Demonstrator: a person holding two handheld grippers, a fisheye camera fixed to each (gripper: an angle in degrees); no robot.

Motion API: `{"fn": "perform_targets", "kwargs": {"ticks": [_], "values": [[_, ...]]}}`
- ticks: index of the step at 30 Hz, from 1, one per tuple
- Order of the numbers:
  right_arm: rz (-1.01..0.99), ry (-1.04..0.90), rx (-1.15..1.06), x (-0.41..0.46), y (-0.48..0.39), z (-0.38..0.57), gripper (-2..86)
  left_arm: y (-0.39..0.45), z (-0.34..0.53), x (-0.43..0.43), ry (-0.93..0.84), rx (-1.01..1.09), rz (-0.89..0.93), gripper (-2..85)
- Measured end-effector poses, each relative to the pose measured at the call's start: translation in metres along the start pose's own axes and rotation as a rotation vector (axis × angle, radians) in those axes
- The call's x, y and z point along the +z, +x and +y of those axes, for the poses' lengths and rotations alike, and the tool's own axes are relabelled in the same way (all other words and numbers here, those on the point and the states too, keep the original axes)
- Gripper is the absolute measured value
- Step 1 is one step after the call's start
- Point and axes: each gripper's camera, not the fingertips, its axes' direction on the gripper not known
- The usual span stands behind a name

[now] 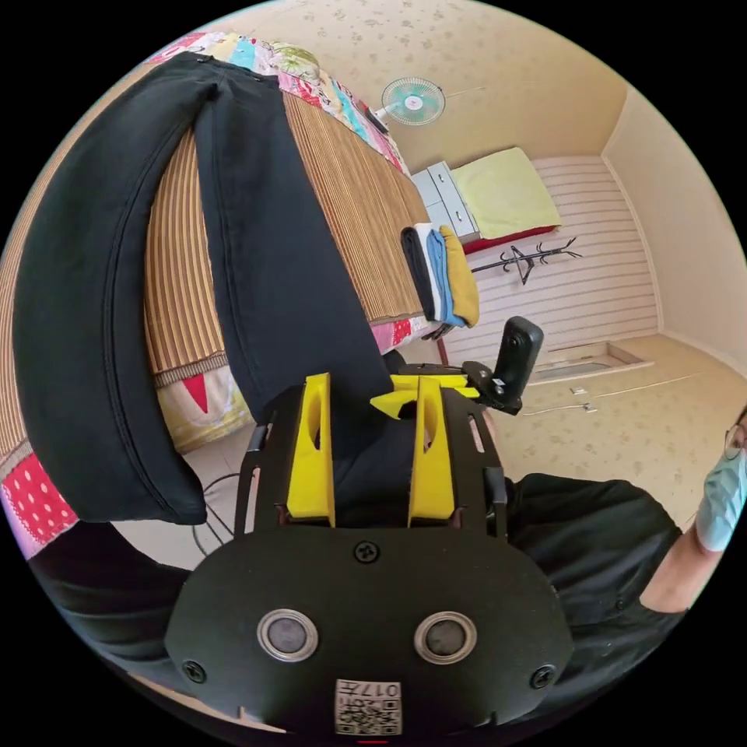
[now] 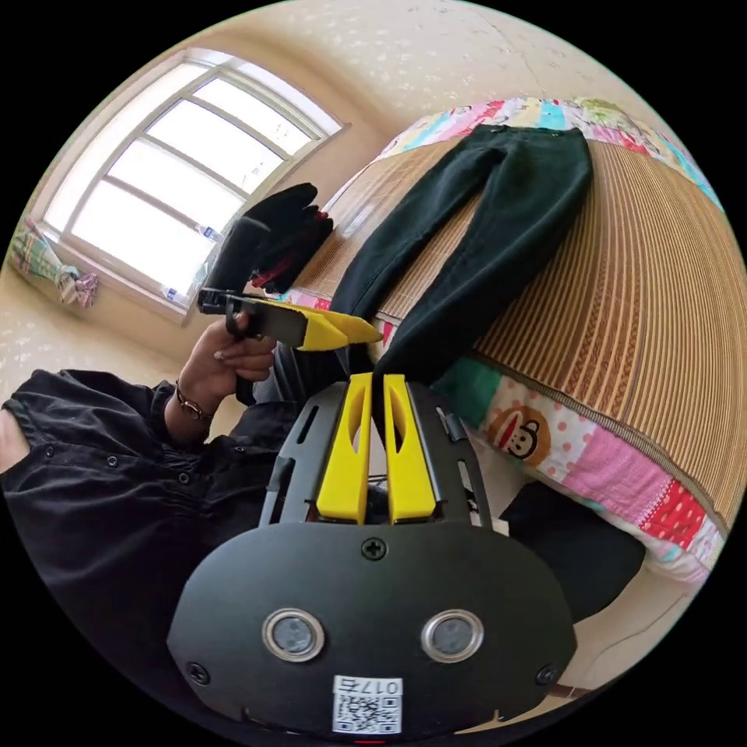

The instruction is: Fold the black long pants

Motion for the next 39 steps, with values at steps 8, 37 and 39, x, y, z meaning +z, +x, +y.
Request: {"fn": "perform_targets", "kwargs": {"ticks": [8,37,39], "values": [[-0.054,-0.040,-0.021,0.011,-0.009,0.005,4.4,-0.024,-0.024,-0.008,-0.021,-0.002,0.017,4.3],[-0.245,-0.037,-0.102,-0.057,-0.050,0.142,2.9,0.023,0.054,-0.074,0.083,-0.046,0.092,17.1],[-0.209,-0.037,-0.145,-0.056,-0.069,0.139,2.8,0.049,0.062,-0.068,0.026,0.003,0.096,17.2]]}}
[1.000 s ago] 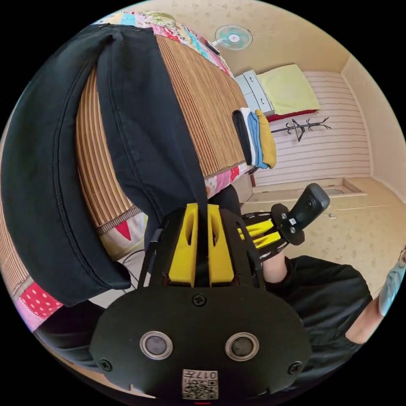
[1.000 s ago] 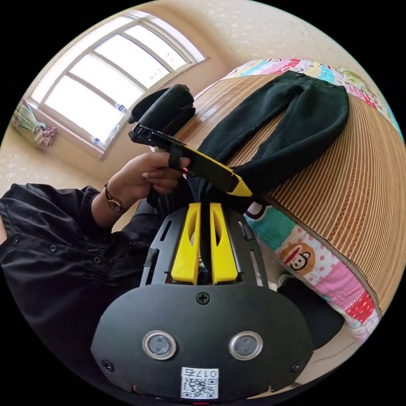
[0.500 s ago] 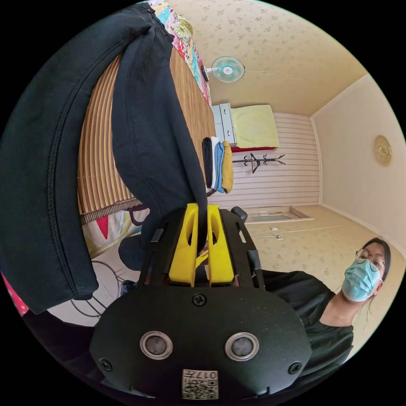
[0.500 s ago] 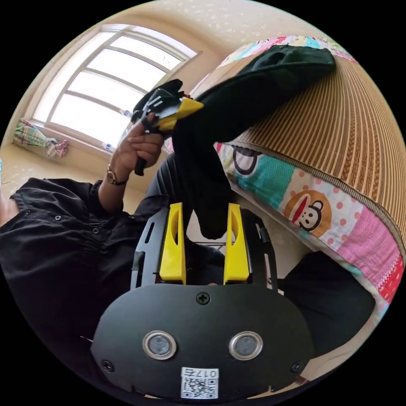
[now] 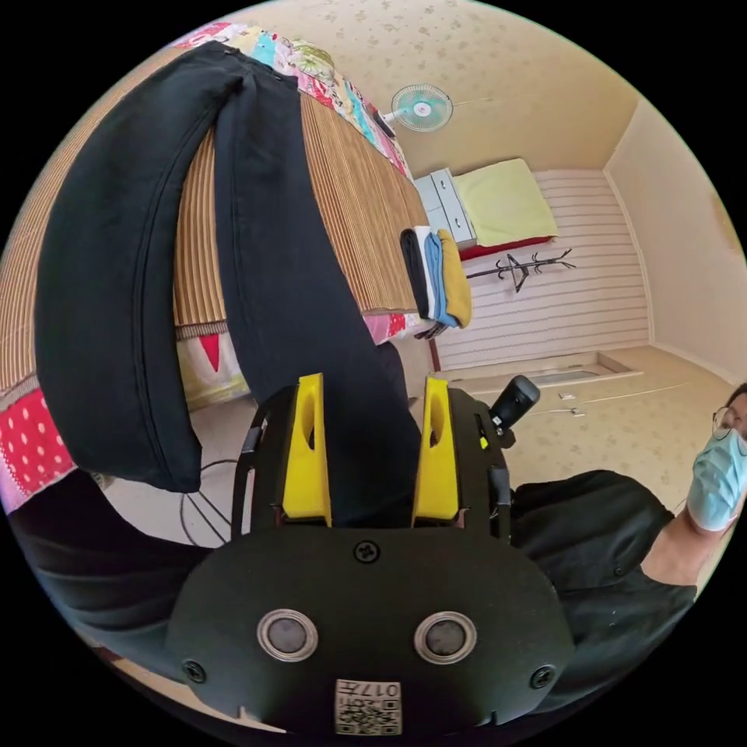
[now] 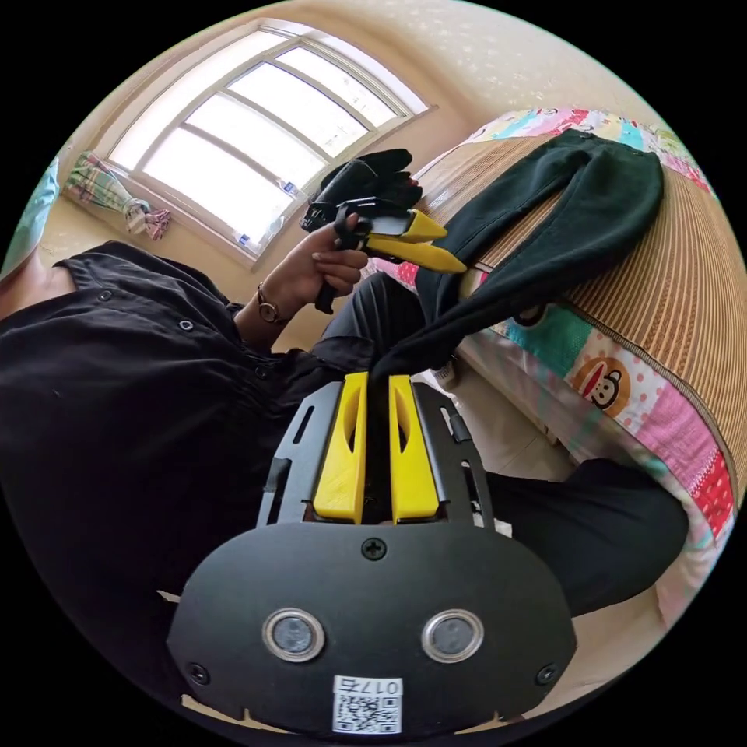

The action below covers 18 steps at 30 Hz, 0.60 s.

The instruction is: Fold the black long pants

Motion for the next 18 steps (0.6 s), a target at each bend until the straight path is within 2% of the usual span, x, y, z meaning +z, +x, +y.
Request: {"fn": "perform_targets", "kwargs": {"ticks": [5,7,10,13,16,18], "values": [[-0.038,0.034,-0.118,0.014,-0.019,-0.029,3.1,0.029,-0.005,0.041,-0.211,0.051,-0.081,17.1],[-0.049,0.001,-0.150,0.024,-0.020,-0.042,3.4,0.024,-0.003,0.043,-0.210,0.043,-0.055,16.3],[-0.067,-0.055,-0.159,0.041,-0.015,-0.061,4.8,0.006,0.002,0.031,-0.206,0.039,-0.020,9.2],[-0.167,-0.082,-0.199,0.033,-0.003,-0.078,6.8,-0.015,0.013,0.007,-0.148,0.064,0.107,4.3],[-0.244,0.083,-0.156,-0.015,0.052,-0.102,7.4,-0.040,0.024,-0.018,-0.086,0.075,0.269,3.9],[-0.254,0.229,0.048,-0.055,0.144,-0.135,8.3,-0.053,0.033,-0.033,-0.049,0.111,0.353,3.9]]}}
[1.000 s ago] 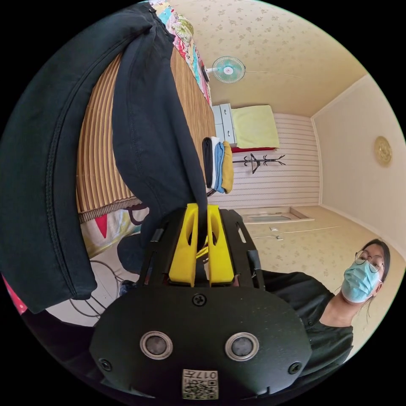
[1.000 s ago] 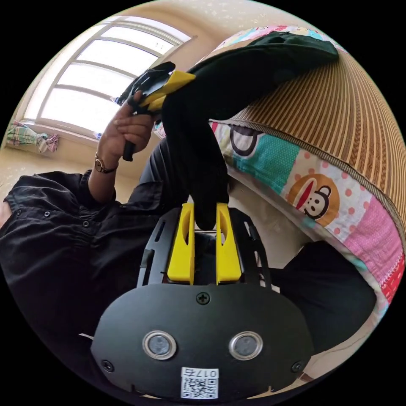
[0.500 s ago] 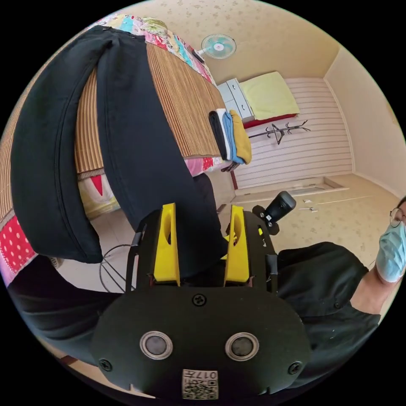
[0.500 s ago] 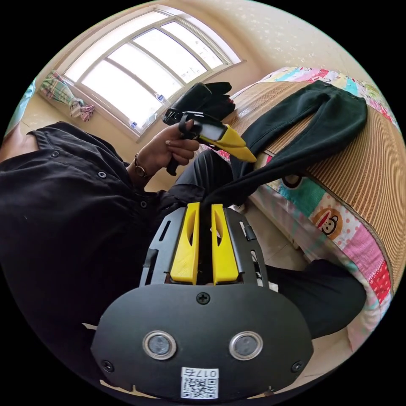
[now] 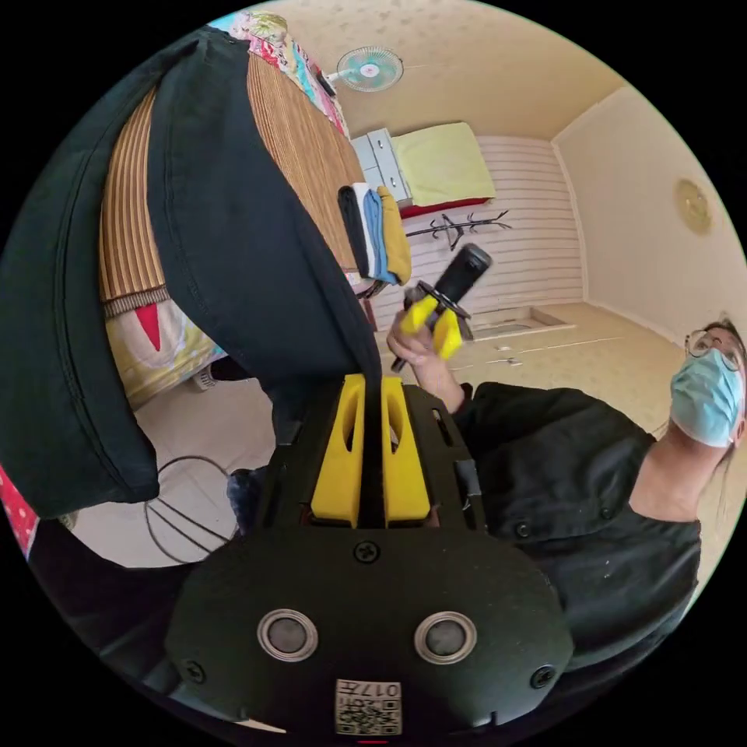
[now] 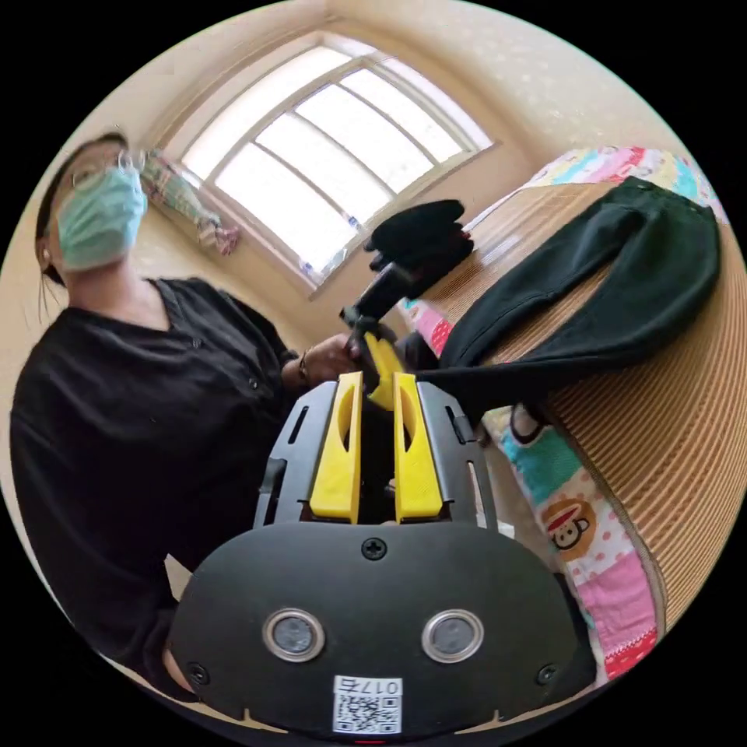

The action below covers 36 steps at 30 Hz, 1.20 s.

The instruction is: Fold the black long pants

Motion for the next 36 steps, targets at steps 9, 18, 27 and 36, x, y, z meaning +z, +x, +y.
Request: {"fn": "perform_targets", "kwargs": {"ticks": [9,18,27,36], "values": [[0.251,0.417,0.588,-0.071,0.312,-0.182,12.1,-0.009,0.019,-0.044,0.061,0.119,0.160,3.9],[0.383,0.465,0.719,0.003,0.390,-0.314,6.0,-0.001,0.033,-0.050,0.140,0.207,0.145,3.9],[1.169,0.364,0.047,0.170,0.176,-0.478,2.8,-0.004,0.093,-0.066,0.346,0.012,-0.050,3.6],[0.539,0.221,0.190,0.313,0.202,-0.498,3.6,0.007,0.138,-0.090,0.490,-0.354,-0.562,6.2]]}}
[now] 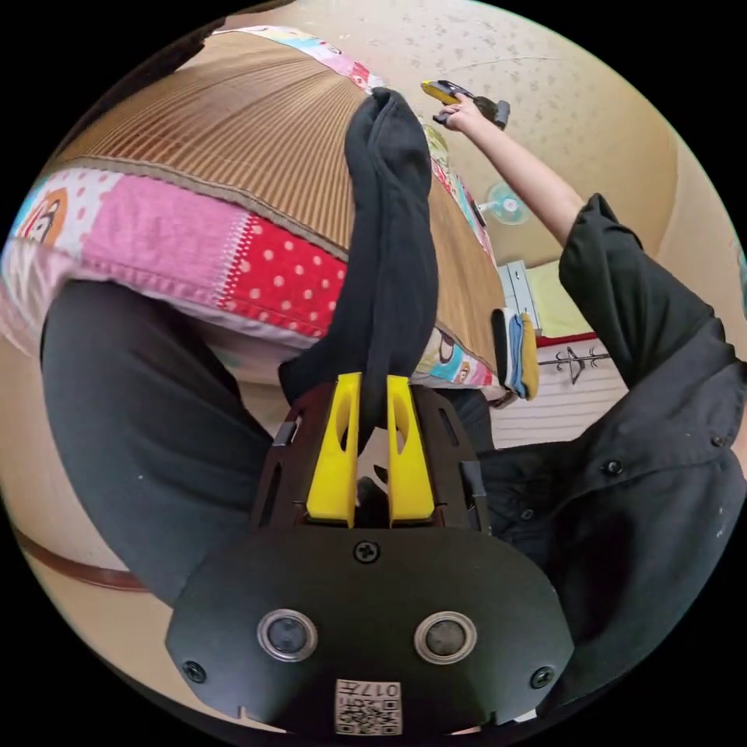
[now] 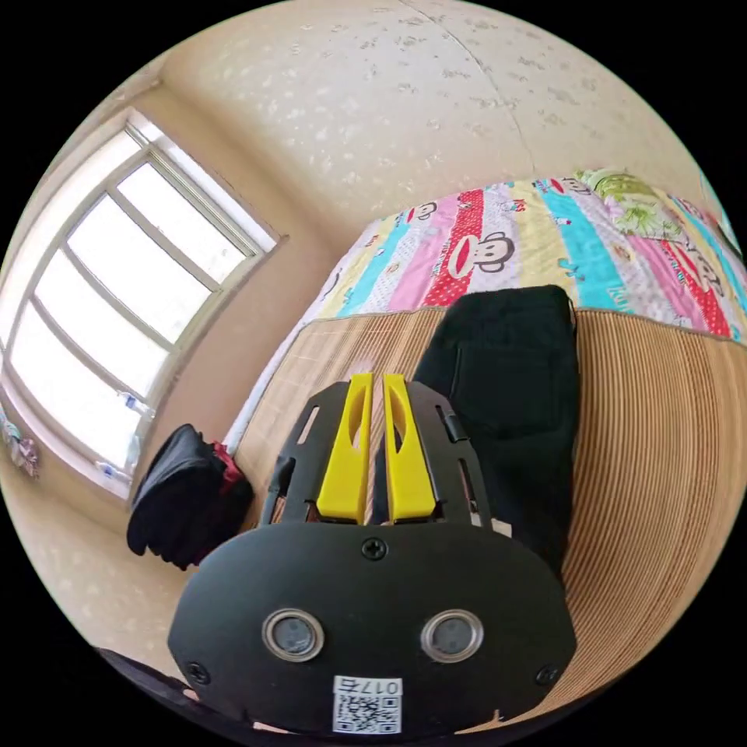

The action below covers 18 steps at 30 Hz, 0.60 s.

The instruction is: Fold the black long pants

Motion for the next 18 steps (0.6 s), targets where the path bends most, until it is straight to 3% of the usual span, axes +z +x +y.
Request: {"fn": "perform_targets", "kwargs": {"ticks": [4,7,9,12,14,18], "values": [[0.024,-0.155,-0.118,-0.009,-0.007,0.084,4.1,0.007,-0.009,-0.007,0.065,0.053,0.019,6.6],[0.187,-0.212,-0.243,-0.044,-0.016,0.180,5.0,0.022,-0.036,-0.003,0.110,0.153,0.049,6.8],[0.260,-0.198,-0.253,-0.073,-0.019,0.256,5.7,0.038,-0.068,0.012,0.112,0.220,0.037,7.8],[0.209,-0.197,-0.202,-0.087,-0.025,0.320,6.8,0.059,-0.099,0.040,0.084,0.276,-0.018,8.7],[0.181,-0.201,-0.208,-0.082,-0.038,0.333,7.9,0.068,-0.104,0.059,0.022,0.271,-0.044,8.7],[0.080,-0.246,-0.193,-0.039,-0.065,0.308,11.1,0.081,-0.079,0.062,0.078,0.208,-0.059,8.4]]}}
